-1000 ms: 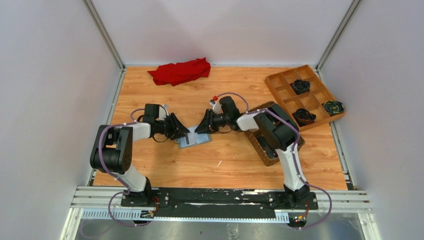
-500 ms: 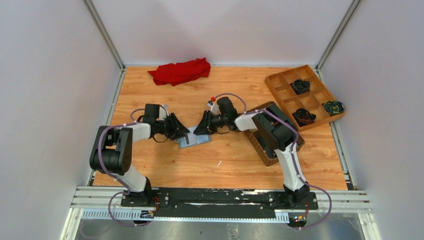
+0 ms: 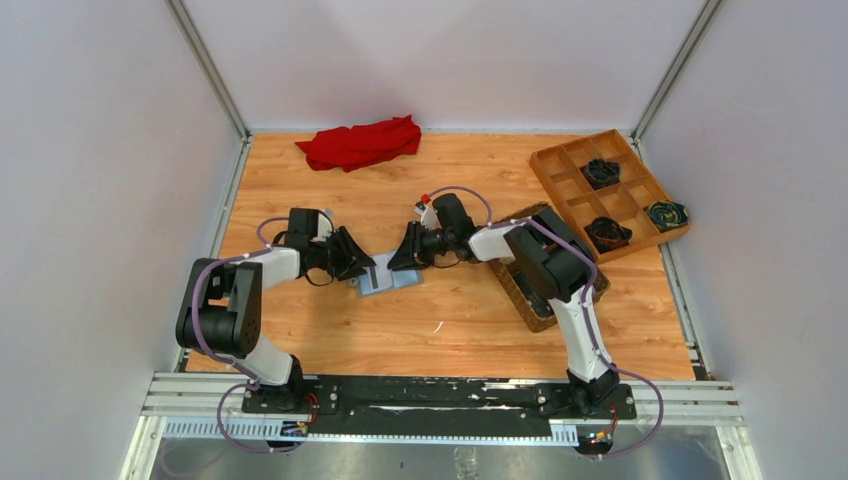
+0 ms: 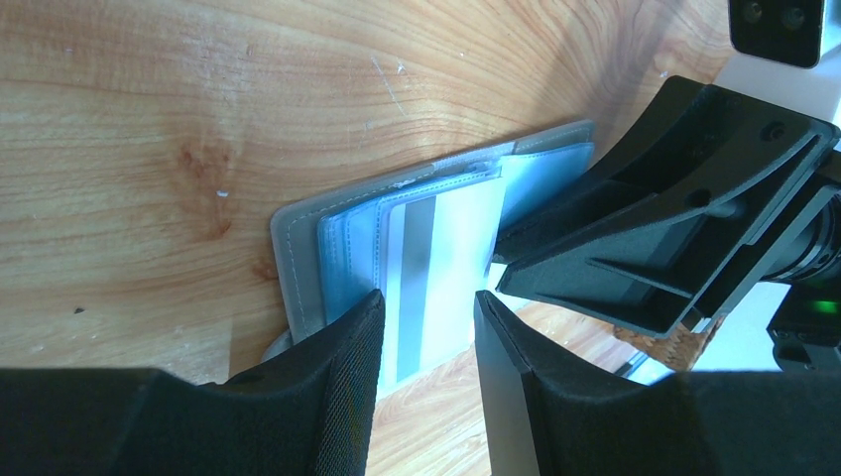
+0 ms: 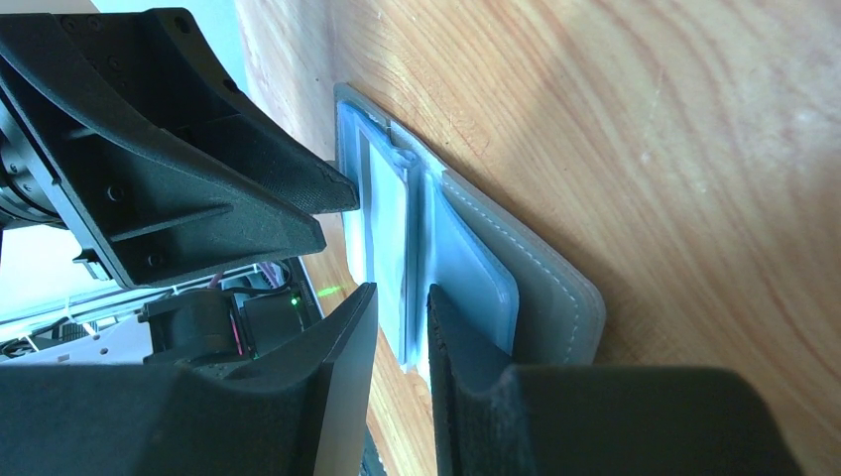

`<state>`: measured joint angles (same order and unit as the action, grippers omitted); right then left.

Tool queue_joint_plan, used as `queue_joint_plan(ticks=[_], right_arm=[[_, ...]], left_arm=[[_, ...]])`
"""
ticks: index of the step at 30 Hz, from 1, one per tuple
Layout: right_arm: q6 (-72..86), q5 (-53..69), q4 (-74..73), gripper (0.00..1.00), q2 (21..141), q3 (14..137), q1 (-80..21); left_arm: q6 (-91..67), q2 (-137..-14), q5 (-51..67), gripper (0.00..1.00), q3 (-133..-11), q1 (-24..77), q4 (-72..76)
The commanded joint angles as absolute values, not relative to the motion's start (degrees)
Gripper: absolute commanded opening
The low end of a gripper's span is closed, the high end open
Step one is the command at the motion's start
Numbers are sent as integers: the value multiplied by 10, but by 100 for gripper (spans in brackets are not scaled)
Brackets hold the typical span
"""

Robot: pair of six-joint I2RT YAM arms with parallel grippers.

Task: Take the credit cards out of the card holder
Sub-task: Remove the credit card from the card holder.

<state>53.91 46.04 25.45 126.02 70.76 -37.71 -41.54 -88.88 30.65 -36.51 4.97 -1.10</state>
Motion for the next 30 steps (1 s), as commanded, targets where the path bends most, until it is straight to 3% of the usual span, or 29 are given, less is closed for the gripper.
queue_joint_plan(ticks=[1, 12, 16, 22, 30], right_arm=[[522, 449, 227, 29, 1275, 717, -384], [524, 459, 228, 27, 1284, 727, -384], [526, 461, 230, 21, 1285, 728, -384], [535, 460, 247, 1, 1280, 713, -383], [555, 466, 289, 0, 1267, 673, -360]], left_arm=[[-409, -905, 298, 45, -353, 51, -15], [-408, -932, 311, 45, -371, 66, -15], [-406, -937, 310, 45, -372, 68, -15], [-406, -939, 306, 45, -370, 68, -15], [-407, -944, 301, 44, -364, 68, -13]])
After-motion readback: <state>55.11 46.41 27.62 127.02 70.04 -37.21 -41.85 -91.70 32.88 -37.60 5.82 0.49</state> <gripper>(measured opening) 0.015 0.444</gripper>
